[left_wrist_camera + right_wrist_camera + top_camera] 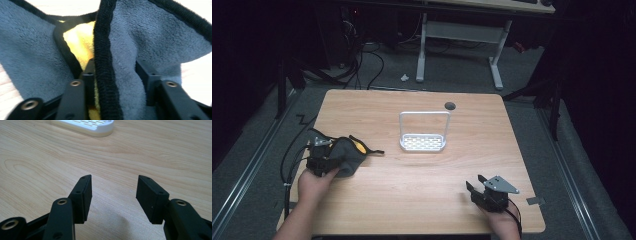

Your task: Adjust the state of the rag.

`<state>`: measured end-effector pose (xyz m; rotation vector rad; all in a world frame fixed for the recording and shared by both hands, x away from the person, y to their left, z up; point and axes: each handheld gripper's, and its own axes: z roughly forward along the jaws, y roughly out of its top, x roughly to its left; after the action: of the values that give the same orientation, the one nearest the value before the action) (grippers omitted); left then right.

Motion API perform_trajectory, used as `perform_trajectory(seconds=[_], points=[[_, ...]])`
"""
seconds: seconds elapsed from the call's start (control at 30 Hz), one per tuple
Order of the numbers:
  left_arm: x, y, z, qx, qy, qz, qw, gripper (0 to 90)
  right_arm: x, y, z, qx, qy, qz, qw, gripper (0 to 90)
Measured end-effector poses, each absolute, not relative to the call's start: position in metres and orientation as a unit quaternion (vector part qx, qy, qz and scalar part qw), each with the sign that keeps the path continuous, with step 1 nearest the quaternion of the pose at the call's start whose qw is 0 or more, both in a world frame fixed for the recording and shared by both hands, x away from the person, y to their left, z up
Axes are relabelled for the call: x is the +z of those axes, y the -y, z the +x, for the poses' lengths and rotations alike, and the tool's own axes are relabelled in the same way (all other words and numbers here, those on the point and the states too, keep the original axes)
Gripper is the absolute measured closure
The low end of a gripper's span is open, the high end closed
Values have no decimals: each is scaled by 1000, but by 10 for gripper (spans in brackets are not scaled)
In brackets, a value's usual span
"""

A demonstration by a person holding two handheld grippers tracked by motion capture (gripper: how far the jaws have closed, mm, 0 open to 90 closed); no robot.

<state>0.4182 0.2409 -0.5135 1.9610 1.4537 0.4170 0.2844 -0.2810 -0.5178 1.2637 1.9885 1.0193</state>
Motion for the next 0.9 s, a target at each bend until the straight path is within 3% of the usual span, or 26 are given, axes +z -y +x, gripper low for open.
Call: perform_trajectory(seconds=[0.37, 0.9], points=[[-515, -207, 372, 130, -511, 763, 373, 638, -517, 281, 284, 383, -743, 470, 284, 471], [-515, -99, 309, 60, -371, 829, 415, 633, -515, 278, 282, 387, -743, 465, 287, 470]])
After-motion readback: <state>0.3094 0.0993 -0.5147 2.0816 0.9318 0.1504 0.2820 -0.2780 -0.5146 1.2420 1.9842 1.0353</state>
